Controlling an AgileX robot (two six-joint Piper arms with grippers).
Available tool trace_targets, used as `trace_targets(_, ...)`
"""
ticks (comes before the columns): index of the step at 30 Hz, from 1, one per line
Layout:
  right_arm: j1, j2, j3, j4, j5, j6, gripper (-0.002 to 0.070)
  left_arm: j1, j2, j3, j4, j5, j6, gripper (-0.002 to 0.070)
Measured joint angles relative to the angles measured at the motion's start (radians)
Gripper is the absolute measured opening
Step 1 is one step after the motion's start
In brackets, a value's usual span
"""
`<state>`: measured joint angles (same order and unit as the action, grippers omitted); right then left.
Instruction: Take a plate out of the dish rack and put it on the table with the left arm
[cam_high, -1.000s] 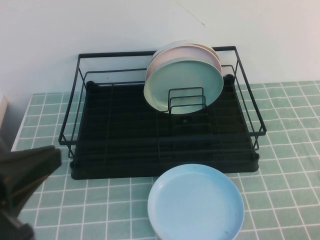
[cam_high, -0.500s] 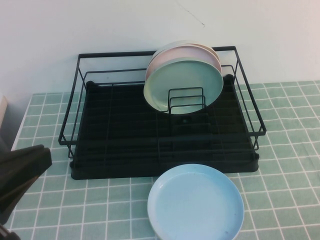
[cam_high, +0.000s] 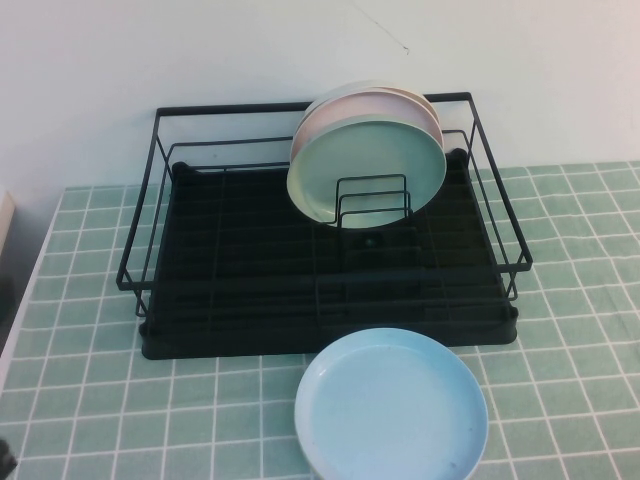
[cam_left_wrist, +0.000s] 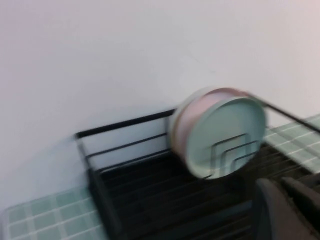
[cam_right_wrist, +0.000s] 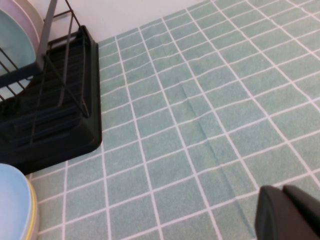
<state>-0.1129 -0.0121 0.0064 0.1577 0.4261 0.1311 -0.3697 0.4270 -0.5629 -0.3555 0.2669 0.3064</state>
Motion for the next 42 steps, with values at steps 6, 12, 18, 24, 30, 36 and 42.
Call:
trace_targets(6,0.000,0.000,0.000,0.000,0.000,0.000,-0.0001,0.140,-0.209,0.222,0.247,-0.003,-0.199,-0.0001)
trace_targets(12,0.000,0.000,0.000,0.000,0.000,0.000,-0.0001,0.310,-0.417,0.509,0.287,-0.081,-0.224,-0.0002)
trace_targets(18,0.000,0.000,0.000,0.000,0.000,0.000,-0.0001,0.383,-0.435,0.585,0.245,0.006,-0.224,-0.0002)
trace_targets(24,0.000,0.000,0.000,0.000,0.000,0.000,-0.0001,0.389,-0.435,0.583,0.240,0.045,-0.226,-0.0002)
trace_targets(30,0.000,0.000,0.000,0.000,0.000,0.000,-0.0001,0.389,-0.435,0.582,0.240,0.049,-0.226,-0.0002)
trace_targets(36,0.000,0.000,0.000,0.000,0.000,0.000,-0.0001,0.389,-0.437,0.582,0.240,0.051,-0.226,-0.0002)
trace_targets(42,0.000,0.000,0.000,0.000,0.000,0.000,-0.0001,0.389,-0.437,0.582,0.240,0.051,-0.226,-0.0002)
